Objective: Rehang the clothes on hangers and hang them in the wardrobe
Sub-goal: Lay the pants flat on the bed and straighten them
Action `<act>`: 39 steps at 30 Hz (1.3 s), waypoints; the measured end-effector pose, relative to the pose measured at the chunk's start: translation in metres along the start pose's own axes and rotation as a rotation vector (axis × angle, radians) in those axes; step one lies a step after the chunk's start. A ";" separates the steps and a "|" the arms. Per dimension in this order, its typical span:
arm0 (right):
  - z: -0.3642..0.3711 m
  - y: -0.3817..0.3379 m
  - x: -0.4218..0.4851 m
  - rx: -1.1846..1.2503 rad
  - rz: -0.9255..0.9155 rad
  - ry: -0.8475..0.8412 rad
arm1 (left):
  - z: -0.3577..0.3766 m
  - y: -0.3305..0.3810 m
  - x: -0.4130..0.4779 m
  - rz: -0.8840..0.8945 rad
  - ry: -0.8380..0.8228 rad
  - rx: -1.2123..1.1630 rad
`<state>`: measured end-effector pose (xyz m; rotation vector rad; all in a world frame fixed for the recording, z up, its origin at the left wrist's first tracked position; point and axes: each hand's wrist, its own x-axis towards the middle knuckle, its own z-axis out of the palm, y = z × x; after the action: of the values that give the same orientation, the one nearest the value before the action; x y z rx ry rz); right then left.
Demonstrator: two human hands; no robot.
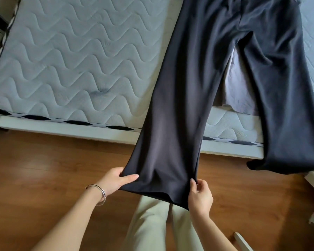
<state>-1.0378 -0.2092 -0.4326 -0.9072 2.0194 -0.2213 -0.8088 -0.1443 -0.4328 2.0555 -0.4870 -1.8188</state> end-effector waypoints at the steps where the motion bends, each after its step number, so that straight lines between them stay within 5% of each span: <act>1: -0.001 0.002 0.000 -0.024 -0.018 0.014 | 0.000 -0.003 0.000 -0.002 -0.016 -0.004; 5: 0.000 0.023 0.009 -0.307 0.106 -0.176 | 0.004 -0.014 0.001 -0.143 0.028 -0.042; 9: -0.003 0.038 0.015 -0.726 0.205 -0.552 | -0.002 -0.016 0.006 -0.365 -0.055 0.672; 14: -0.003 0.002 0.024 -0.830 -0.212 -0.406 | -0.002 0.014 0.018 0.025 0.418 0.882; 18: 0.015 -0.042 0.047 -0.985 -0.771 -0.289 | 0.018 0.040 0.051 0.460 0.469 1.039; 21: 0.027 -0.053 0.080 -1.200 -0.965 -0.289 | 0.022 0.036 0.085 0.398 0.385 1.307; 25: 0.012 -0.025 0.096 -1.406 -0.862 -0.316 | 0.009 0.005 0.086 0.209 0.332 1.467; 29: -0.013 -0.006 0.081 -1.316 -0.564 -0.369 | 0.009 -0.004 0.055 -0.006 0.156 1.434; 32: -0.036 0.002 0.065 -1.100 -0.319 -0.524 | 0.019 -0.006 0.020 -0.097 -0.001 1.192; 39: -0.094 0.006 0.013 -1.061 -0.308 -0.669 | 0.072 -0.052 -0.093 -0.103 0.056 0.457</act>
<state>-1.1194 -0.2302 -0.3887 -1.6480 1.2668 0.9596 -0.8898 -0.0574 -0.3848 2.4591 -0.8616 -1.8293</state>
